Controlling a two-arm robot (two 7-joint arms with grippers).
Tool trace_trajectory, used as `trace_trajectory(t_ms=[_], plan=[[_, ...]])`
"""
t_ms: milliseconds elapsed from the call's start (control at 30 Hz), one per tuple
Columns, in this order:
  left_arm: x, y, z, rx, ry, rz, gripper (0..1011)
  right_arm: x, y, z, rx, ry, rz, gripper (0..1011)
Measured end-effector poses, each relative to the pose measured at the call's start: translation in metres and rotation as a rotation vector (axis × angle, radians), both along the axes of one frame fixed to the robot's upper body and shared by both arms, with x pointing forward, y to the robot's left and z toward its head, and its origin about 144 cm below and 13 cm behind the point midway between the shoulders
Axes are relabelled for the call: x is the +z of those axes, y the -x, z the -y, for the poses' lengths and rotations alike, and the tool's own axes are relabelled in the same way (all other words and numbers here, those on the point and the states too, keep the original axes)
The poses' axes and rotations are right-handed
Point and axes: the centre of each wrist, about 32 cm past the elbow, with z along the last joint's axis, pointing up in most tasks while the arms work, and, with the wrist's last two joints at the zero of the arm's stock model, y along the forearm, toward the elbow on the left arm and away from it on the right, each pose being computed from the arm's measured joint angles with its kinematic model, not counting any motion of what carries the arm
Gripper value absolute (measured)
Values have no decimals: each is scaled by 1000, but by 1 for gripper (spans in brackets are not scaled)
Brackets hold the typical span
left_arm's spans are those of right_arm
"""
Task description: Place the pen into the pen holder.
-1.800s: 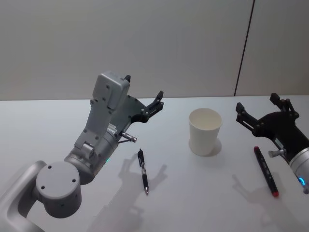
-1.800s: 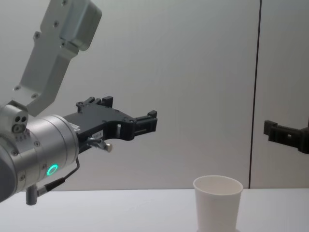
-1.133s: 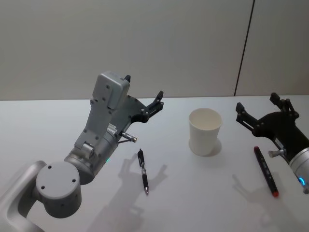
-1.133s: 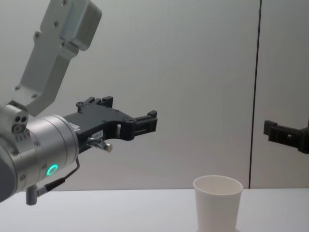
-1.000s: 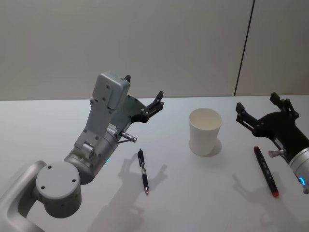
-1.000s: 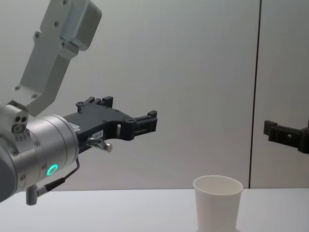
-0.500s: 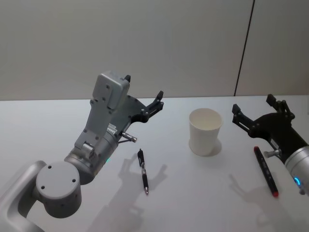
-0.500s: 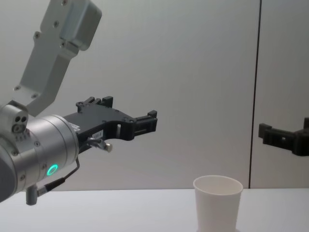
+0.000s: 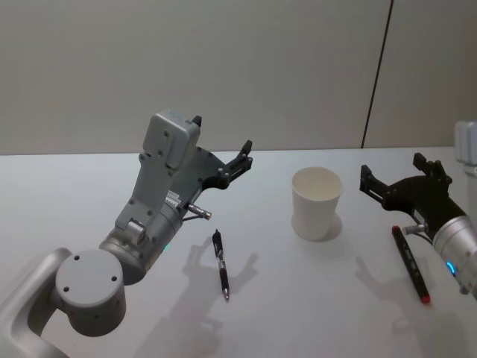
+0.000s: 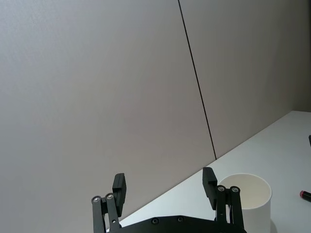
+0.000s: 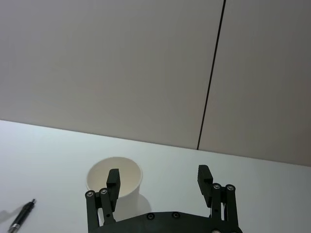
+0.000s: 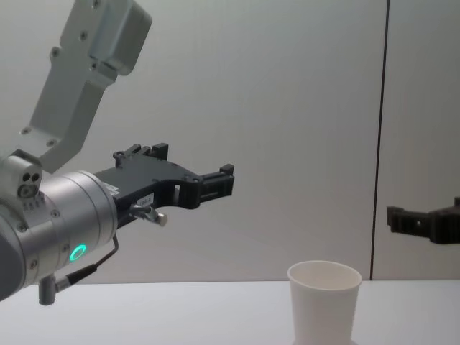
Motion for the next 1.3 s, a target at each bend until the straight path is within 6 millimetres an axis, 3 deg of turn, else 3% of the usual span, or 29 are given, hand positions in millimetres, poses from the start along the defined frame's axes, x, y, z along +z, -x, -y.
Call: trace_trajectory(t_ms=[1300], plan=[[0,0,0,0,0,0,1002,-8,-70,-2,-204,105,-475,1002]])
